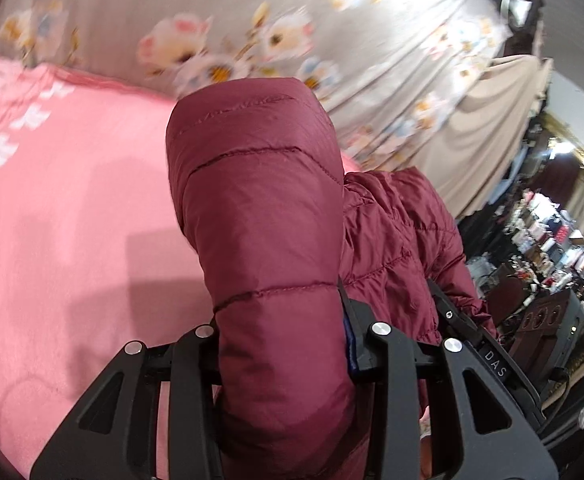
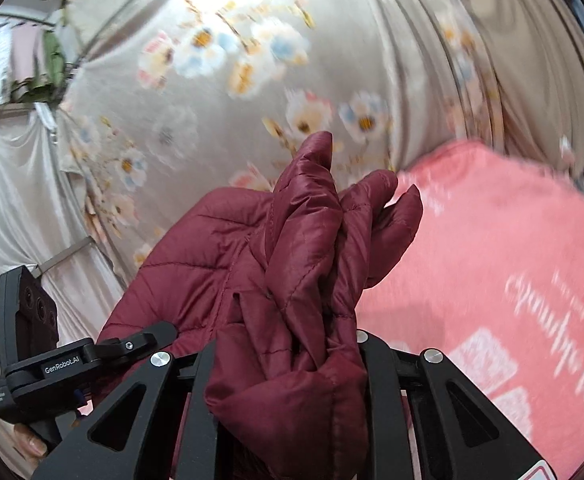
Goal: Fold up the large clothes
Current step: 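Lift the folded jacket bundle with both grippers, then hold the maroon jacket bundle up with both grippers and fold it together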
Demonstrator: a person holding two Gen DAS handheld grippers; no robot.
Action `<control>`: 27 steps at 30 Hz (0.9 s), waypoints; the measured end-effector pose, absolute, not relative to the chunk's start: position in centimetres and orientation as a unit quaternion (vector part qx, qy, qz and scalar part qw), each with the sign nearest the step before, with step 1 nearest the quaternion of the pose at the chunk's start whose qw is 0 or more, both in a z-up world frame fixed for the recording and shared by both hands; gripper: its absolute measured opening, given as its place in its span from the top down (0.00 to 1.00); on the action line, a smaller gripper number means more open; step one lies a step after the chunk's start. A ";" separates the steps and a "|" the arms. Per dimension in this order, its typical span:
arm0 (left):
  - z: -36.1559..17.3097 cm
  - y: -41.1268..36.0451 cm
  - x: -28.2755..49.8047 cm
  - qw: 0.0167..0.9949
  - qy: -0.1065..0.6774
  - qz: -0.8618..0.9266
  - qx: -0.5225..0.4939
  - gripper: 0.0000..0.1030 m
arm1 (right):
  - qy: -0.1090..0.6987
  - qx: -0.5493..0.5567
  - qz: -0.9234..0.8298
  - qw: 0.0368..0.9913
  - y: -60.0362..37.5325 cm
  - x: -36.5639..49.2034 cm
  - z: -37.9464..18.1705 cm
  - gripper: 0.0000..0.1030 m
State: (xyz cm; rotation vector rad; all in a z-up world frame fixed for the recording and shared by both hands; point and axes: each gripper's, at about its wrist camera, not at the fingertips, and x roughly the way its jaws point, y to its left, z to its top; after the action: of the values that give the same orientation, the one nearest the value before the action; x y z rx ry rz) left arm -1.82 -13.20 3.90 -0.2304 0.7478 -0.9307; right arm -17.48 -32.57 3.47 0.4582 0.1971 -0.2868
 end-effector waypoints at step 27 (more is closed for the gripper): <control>23.4 0.1 -8.0 0.867 -0.001 -0.484 -0.116 0.66 | -0.132 0.023 -0.017 0.991 -19.3 -15.4 22.2 0.84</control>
State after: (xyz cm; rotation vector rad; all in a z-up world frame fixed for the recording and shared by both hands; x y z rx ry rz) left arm -8.03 0.09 23.38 -0.2420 -0.0028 -1.0142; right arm -15.42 -19.35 22.17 0.0456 -0.2643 -0.0340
